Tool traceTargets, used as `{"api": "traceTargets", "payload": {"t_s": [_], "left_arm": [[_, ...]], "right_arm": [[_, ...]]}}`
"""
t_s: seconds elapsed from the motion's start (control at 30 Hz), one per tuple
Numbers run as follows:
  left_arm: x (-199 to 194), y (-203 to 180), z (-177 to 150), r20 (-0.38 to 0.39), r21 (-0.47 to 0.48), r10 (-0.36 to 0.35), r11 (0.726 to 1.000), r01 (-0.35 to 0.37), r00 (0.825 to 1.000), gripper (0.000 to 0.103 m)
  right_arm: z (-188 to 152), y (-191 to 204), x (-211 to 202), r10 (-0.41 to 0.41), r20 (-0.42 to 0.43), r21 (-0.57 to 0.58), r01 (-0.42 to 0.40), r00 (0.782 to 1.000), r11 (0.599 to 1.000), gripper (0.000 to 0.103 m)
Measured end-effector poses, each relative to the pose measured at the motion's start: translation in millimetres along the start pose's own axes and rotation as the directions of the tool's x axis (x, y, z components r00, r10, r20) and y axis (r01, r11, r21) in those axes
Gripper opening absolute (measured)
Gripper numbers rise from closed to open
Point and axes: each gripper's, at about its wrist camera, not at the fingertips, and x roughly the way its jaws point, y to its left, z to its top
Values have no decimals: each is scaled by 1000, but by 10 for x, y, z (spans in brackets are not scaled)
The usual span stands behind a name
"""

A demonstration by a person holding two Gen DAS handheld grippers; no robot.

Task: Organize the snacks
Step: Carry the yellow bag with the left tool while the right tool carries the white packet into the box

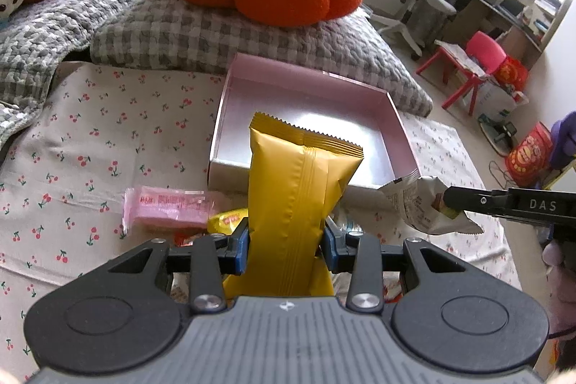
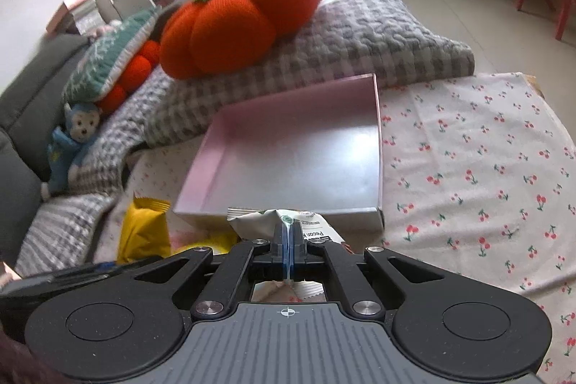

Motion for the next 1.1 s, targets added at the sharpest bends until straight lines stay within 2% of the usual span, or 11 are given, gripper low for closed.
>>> {"api": "traceTargets", "payload": {"t_s": [0.2, 0.47, 0.8, 0.93, 1.03, 1.1], "left_arm": [[100, -93, 251, 20, 5, 30, 1000, -30, 999, 36], [460, -157, 626, 60, 15, 53, 998, -54, 997, 35], [956, -76, 632, 97, 27, 125, 991, -128, 987, 35], [1033, -47, 592, 104, 45, 155, 986, -160, 982, 35], [1042, -30, 578, 98, 49, 152, 986, -157, 984, 36], [1056, -40, 567, 87, 56, 153, 986, -158, 984, 39]], "right_arm": [[195, -6, -12, 42, 43, 21, -43, 998, 999, 1], [411, -160, 224, 38, 71, 40, -41, 997, 998, 1], [439, -259, 567, 50, 52, 42, -53, 997, 998, 1], [414, -269, 658, 38, 38, 37, -39, 999, 999, 1], [400, -290, 691, 30, 37, 40, -32, 999, 999, 1], [397, -310, 701, 32, 35, 50, -34, 999, 998, 9]]}}
